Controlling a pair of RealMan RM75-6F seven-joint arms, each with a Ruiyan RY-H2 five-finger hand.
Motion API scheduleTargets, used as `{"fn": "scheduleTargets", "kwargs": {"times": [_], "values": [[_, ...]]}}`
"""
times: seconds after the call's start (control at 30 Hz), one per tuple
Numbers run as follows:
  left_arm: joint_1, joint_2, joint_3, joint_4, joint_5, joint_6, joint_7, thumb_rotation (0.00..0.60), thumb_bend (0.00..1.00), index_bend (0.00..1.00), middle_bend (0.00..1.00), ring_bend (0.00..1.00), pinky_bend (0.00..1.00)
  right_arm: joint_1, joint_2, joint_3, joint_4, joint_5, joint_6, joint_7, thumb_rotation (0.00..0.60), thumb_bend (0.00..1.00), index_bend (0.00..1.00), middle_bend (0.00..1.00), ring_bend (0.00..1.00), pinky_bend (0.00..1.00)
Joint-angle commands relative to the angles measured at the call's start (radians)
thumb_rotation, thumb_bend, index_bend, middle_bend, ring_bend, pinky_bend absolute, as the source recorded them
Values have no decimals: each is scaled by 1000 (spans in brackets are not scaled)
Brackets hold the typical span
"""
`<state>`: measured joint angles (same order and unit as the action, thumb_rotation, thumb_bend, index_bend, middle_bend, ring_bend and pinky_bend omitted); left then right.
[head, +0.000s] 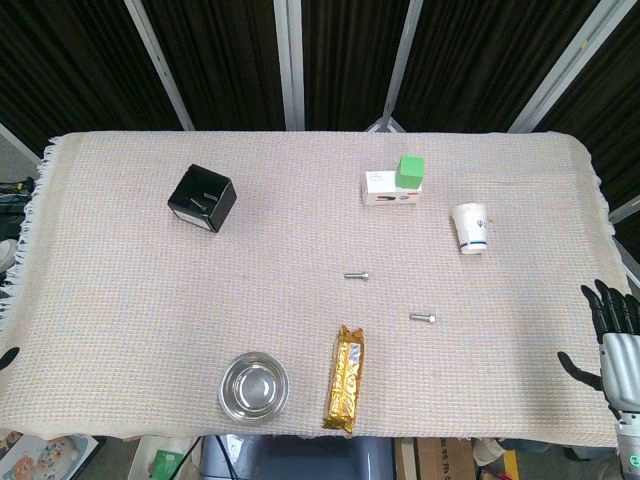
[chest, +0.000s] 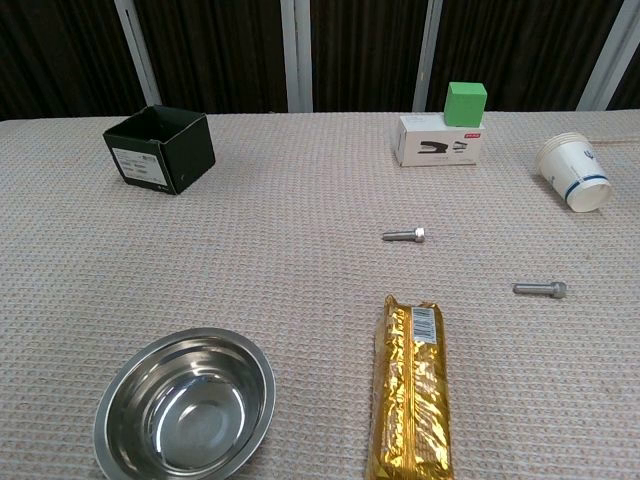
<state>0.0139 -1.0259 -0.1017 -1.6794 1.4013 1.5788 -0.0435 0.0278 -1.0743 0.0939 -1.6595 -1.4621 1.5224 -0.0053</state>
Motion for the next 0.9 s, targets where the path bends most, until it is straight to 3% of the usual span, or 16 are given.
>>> {"fn": "scheduleTargets", "kwargs": {"times": [0.03,0.67,0.9], "values": [[2,2,-1,0,-2,3,-4,600,43,147,104,12,30,0,-1,0,1,1,-1,0,600,204,76,0,0,0],[11,1,6,-5,18,21,0,600,43,149,111,12,30,-3,5,-4,-5,-9,7,20,600,204,89,0,0,0],[19,3,6,-14,15,33,0,600,43,149,112,12,30,3,-12,-15,-55,-28,-4,25,600,204,126,0,0,0]]}}
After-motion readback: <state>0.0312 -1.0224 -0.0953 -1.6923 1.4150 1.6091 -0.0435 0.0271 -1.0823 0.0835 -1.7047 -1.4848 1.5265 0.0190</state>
